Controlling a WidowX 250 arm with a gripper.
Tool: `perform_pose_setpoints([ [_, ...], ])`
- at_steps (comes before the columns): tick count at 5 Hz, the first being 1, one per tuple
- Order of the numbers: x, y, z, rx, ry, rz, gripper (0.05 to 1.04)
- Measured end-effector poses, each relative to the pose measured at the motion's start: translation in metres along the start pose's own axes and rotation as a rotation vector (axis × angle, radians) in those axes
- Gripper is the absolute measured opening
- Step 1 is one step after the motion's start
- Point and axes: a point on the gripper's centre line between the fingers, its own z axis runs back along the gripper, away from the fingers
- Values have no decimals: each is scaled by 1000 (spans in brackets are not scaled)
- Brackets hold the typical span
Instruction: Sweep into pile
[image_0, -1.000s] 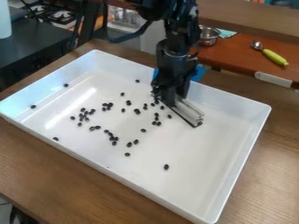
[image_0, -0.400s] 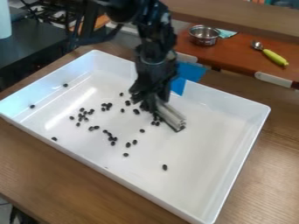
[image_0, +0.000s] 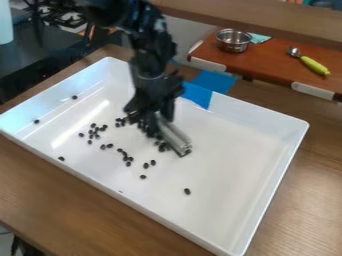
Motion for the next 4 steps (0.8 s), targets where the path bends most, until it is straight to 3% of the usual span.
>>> perform_pose_setpoints([
  [1, 2, 11, 0, -23, -17, -3, 365],
  [4, 35, 69, 5, 16, -13, 96, 365],
])
